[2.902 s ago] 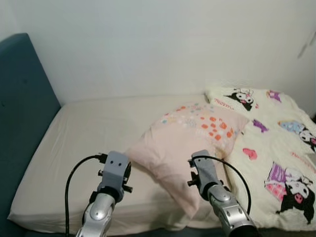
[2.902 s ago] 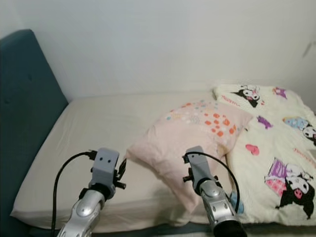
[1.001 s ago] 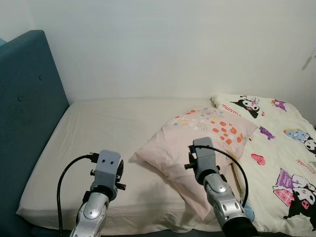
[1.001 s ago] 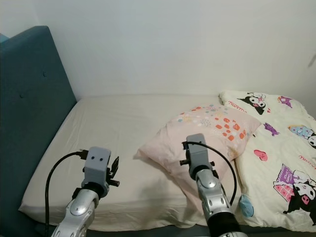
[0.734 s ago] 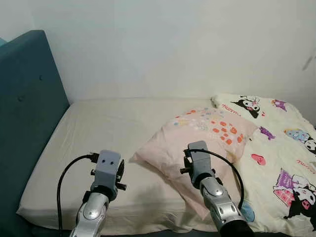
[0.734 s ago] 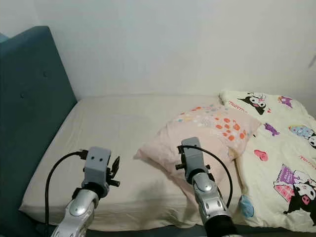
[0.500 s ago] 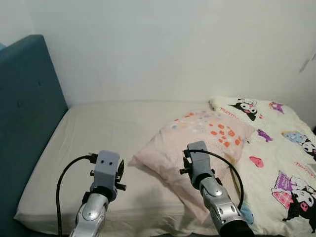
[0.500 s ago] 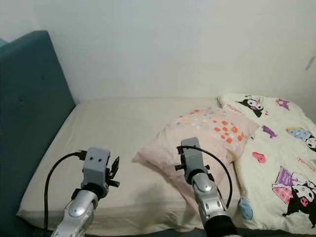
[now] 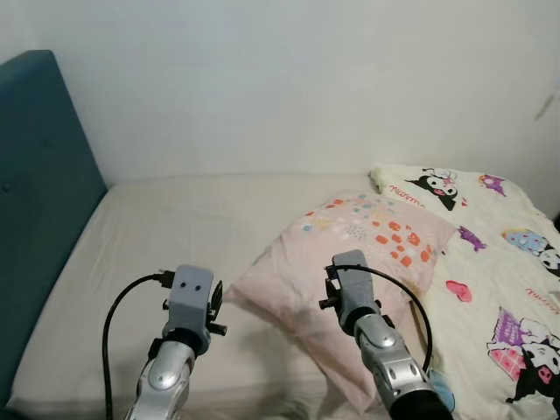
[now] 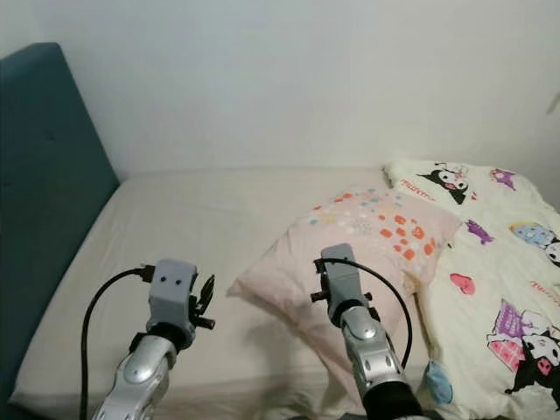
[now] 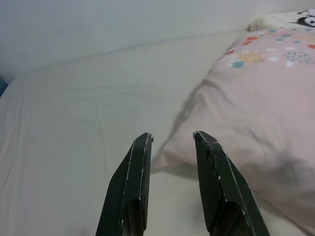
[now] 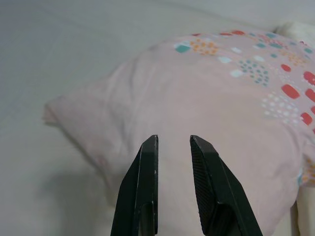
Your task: Clean up the room
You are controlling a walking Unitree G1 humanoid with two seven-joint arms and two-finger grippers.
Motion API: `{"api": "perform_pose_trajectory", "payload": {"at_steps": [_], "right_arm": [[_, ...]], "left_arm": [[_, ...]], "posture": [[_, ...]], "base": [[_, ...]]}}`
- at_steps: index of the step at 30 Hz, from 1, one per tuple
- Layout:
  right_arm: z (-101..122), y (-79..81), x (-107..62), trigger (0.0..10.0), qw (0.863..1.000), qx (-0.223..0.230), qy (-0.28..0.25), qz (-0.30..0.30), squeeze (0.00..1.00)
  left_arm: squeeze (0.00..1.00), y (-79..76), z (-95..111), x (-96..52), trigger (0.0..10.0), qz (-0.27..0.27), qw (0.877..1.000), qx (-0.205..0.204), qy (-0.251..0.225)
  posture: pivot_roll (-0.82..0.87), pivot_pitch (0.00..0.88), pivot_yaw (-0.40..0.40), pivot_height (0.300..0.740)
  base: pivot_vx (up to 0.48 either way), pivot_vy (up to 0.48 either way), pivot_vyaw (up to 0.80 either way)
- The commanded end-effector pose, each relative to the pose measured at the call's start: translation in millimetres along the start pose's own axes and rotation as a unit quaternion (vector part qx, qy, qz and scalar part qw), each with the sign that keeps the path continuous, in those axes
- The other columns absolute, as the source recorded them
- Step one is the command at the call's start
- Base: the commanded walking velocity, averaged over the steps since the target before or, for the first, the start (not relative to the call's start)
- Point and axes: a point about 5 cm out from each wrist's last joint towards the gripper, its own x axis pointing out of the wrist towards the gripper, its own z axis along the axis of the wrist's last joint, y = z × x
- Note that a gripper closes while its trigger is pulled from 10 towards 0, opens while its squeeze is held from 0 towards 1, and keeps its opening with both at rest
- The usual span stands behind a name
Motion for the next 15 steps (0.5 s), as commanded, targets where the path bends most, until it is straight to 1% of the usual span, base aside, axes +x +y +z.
{"api": "perform_pose_trajectory", "payload": {"at_steps": [1, 7, 10, 15], "right_arm": [[-5.3, -0.8, -1.3, 10.0, 1.000, -0.001, 0.012, 0.001, 0.00], [-4.3, 1.6, -1.1, 10.0, 1.000, -0.002, 0.011, 0.004, 0.00], [-3.5, 2.2, -0.9, 10.0, 1.000, -0.002, 0.011, 0.007, 0.00], [-2.8, 1.1, -0.4, 10.0, 1.000, -0.008, 0.011, 0.017, 0.00]], "left_arm": [[0.00, 0.1, -3.6, -1.2, 10.0, 0.003, 1.000, 0.002, 0.008], [0.00, 2.3, -3.7, -2.5, 10.0, 0.004, 1.000, 0.004, 0.009], [0.00, 2.5, -3.4, -2.9, 10.0, 0.006, 1.000, 0.005, 0.008], [0.00, -0.9, -3.8, -4.8, 10.0, 0.019, 1.000, -0.006, 0.007]], "posture": [[0.05, 0.015, -0.050, 0.740], [0.06, 0.023, -0.044, 0.740], [0.06, 0.027, -0.054, 0.740], [0.05, 0.028, -0.075, 0.740]], "base": [[0.000, 0.000, 0.00], [0.000, 0.000, 0.00], [0.000, 0.000, 0.00], [0.000, 0.000, 0.00]]}}
